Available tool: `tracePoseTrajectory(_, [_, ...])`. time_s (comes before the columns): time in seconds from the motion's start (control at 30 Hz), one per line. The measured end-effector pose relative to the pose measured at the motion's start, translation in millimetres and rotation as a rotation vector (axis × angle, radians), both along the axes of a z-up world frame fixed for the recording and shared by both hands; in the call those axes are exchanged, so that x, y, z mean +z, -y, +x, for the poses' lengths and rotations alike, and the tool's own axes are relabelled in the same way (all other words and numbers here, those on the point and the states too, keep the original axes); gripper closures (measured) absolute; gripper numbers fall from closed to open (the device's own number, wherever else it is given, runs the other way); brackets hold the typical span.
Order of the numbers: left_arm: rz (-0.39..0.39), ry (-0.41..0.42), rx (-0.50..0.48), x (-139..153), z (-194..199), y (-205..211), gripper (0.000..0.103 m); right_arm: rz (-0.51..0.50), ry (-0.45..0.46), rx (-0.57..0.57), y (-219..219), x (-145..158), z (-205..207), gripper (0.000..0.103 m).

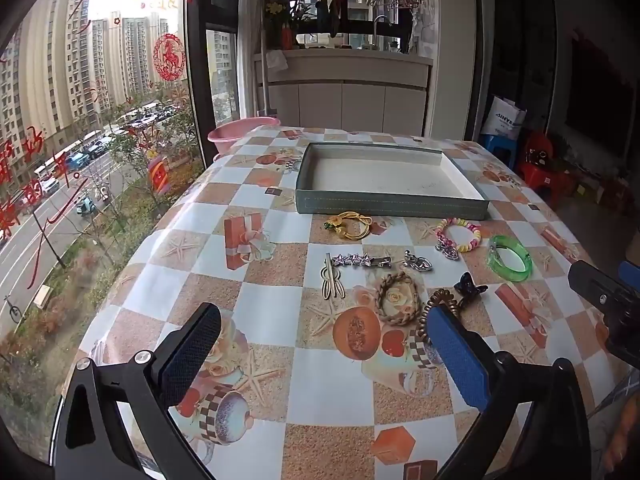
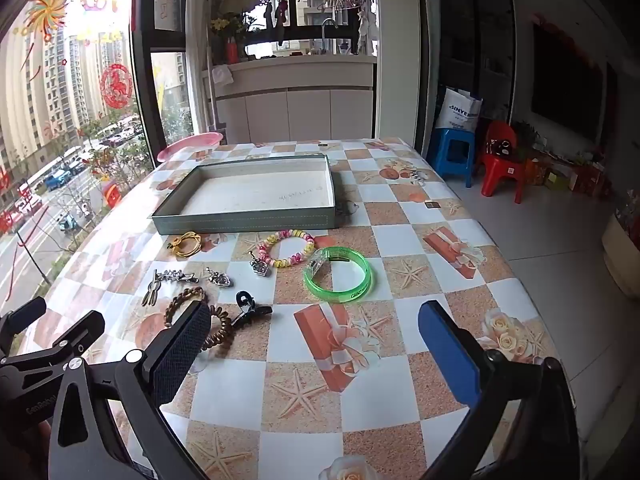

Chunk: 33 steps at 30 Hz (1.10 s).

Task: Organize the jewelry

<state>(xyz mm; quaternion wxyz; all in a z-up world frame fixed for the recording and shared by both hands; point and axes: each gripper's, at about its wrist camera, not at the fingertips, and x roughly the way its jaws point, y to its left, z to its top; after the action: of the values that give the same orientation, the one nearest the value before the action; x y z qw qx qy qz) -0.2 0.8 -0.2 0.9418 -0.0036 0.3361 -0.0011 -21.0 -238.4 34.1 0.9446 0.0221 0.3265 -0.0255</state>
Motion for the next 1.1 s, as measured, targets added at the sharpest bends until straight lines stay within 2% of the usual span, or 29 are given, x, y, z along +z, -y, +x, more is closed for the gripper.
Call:
tracePoseTrajectory(0.3, [0.002,-0.003,-0.001,-1,3,-2,0.000,-0.003,0.011,0.000,-2,7,-2,0.000])
tracePoseTrajectory(0.33, [0.026,0.033,-0.006,1,4,6,0.000,-0.001,0.011,0.003,-1,5,0,0.000])
tracePoseTrajectory(0.43, [0.028,0.046,-0.005,7,-5,3,0.000,-0.007,0.013,0.007,-1,5,1,0.000])
tracePoseTrajectory(1.1, [0.028,0.031,0.005,4,-4,1,0.000,-0.007,0.024,0.009,-4,5,-2,0.000])
